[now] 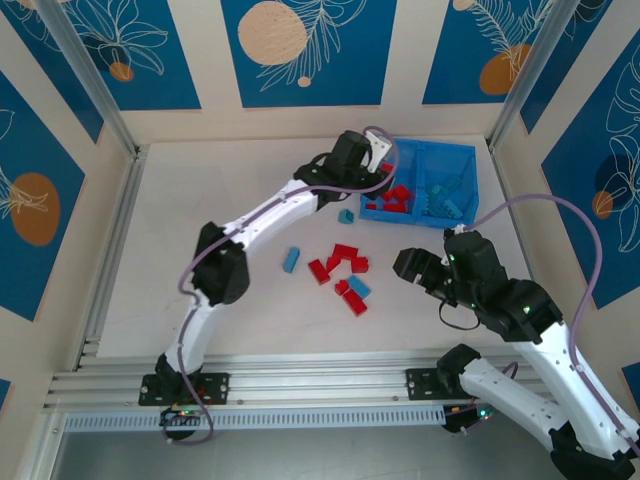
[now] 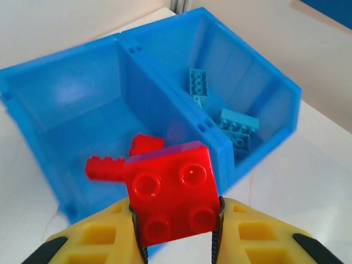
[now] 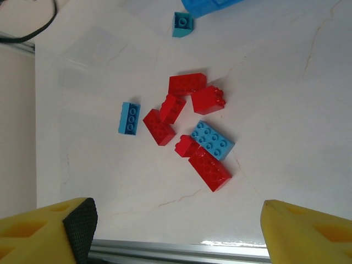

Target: Sort the legos into containers by color

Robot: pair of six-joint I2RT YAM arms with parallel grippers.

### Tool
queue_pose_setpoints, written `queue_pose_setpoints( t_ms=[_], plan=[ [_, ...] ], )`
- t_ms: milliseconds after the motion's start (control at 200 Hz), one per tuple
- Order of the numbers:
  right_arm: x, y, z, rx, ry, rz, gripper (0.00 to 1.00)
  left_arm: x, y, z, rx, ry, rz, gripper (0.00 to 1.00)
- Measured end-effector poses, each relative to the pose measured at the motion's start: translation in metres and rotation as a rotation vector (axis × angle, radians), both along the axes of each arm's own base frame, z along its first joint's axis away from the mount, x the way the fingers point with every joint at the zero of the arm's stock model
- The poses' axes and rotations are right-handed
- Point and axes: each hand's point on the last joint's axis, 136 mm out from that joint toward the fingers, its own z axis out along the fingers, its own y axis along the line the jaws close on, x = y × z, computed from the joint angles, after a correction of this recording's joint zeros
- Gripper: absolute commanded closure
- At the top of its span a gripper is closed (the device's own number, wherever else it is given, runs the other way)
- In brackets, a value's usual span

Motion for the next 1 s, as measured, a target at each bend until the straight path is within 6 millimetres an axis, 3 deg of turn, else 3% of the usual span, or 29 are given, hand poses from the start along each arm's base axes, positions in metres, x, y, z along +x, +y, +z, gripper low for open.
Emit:
queue_pose_setpoints(
  t_ms=[150, 290, 410, 585, 660, 760, 1000],
  plan=[
    [-0.005, -0.004, -0.008, -0.005, 0.036, -0.019, 0.20, 0.025, -0.026, -0.038, 0.004, -0.003, -0.006, 0.60],
    [-0.008, -0.006, -0.012, -0.009, 0.053, -0.026, 0.20, 0.027, -0.030, -0.063, 0.028, 0.029, -0.005, 0.45],
    [-0.010, -0.007, -0.012, -0.008, 0.051, -0.026, 0.20, 0.025, -0.033, -0.056, 0.021, 0.015, -0.018, 0.35],
    [-0.009, -0.009, -0.012, -0.014, 0.050, -0.033, 0.20, 0.016, -0.032, -0.035, 0.004, 0.009, -0.042, 0.37],
    [-0.008, -0.010, -0.013, -0.021, 0.047, -0.040, 0.20, 0.002, -0.023, -0.020, 0.004, 0.020, -0.055, 0.37],
    [-0.007, -0.010, -0.014, -0.030, 0.050, -0.039, 0.20, -0.029, 0.002, 0.016, -0.018, 0.009, -0.074, 0.37],
    [0.008, 0.013, -0.037, -0.128, 0.119, 0.088, 0.20, -0.138, 0.102, 0.146, -0.162, -0.263, -0.139, 0.35]
  ],
)
